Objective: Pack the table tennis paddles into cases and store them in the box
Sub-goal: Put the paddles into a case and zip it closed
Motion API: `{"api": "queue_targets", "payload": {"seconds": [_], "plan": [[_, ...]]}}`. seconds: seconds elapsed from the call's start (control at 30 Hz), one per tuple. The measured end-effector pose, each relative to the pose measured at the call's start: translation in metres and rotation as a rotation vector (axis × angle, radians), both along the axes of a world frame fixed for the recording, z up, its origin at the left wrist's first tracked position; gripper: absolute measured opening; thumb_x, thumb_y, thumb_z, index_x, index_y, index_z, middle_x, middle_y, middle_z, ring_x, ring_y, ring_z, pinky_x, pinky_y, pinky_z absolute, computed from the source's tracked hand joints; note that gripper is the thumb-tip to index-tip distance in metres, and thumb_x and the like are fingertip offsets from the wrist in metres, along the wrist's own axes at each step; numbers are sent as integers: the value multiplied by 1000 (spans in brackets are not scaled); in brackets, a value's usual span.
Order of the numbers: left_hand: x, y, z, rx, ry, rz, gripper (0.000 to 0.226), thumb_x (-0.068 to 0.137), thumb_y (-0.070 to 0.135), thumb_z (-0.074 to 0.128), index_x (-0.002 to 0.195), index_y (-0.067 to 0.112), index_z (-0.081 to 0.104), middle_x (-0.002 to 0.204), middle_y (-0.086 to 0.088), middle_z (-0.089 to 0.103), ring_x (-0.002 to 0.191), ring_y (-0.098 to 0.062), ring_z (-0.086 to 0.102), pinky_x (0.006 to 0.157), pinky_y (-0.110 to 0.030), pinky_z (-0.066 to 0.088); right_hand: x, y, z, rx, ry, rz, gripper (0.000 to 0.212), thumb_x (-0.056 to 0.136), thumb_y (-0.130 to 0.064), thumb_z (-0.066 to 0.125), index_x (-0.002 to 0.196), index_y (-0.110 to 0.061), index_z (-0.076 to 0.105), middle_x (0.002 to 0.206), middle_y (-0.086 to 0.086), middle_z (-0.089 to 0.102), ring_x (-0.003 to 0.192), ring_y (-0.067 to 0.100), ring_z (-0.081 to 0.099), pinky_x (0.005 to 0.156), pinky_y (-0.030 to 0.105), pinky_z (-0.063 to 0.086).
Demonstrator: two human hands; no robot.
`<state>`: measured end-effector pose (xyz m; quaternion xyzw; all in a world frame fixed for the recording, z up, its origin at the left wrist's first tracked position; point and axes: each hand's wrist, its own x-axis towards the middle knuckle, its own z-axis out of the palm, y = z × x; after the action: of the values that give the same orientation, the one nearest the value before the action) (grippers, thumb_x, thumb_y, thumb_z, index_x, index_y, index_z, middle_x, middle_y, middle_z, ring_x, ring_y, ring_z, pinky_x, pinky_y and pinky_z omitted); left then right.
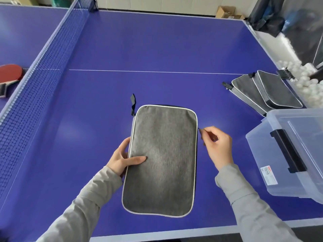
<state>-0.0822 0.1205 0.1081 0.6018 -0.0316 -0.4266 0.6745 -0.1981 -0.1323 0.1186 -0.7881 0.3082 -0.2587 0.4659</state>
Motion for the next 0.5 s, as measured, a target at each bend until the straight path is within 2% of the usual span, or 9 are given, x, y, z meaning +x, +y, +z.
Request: {"api": "queue_targets", "payload": {"seconds": [0.1,0.2,0.27,0.37,0.43,0.5], "plan": [[7,11,0,19,-39,-76,106,24,33,97,120,23,53,97,-16,71,85,-36,69,69,-43,57,9,-4,17,125,-15,38,9,87,-4,61,79,-3,66,65,6,62,52,5,56,54,17,47],[17,22,0,71,-79,-146,108,28,31,97,125,25,48,103,-23,69,91,-43,67,79,-51,54,22,-5,24,214,36,129,8,86,-2,60,80,-3,65,67,8,62,52,8,55,57,16,47],[24,29,4,95,-121,-184,105,29,33,97,122,29,49,96,-19,71,87,-38,69,74,-47,56,30,-4,25,197,118,185,8,86,-2,58,82,-4,64,68,7,63,54,11,55,62,21,48],[37,40,12,131,-192,-245,102,28,36,96,119,31,50,90,-13,73,81,-32,71,69,-39,57,41,-1,30,171,199,268,9,86,-3,57,81,-8,63,68,3,62,54,9,55,63,20,47],[43,47,16,158,-252,-293,91,35,31,95,115,38,53,91,-14,73,82,-32,70,70,-38,57,49,3,36,136,251,339,10,84,-3,58,79,-11,62,67,0,62,53,9,55,62,17,47],[49,52,21,189,-324,-338,76,41,24,89,106,46,56,92,-11,74,80,-27,71,68,-34,57,59,11,41,73,298,416,11,82,-4,59,77,-13,61,65,-2,62,55,11,56,63,20,47]]}}
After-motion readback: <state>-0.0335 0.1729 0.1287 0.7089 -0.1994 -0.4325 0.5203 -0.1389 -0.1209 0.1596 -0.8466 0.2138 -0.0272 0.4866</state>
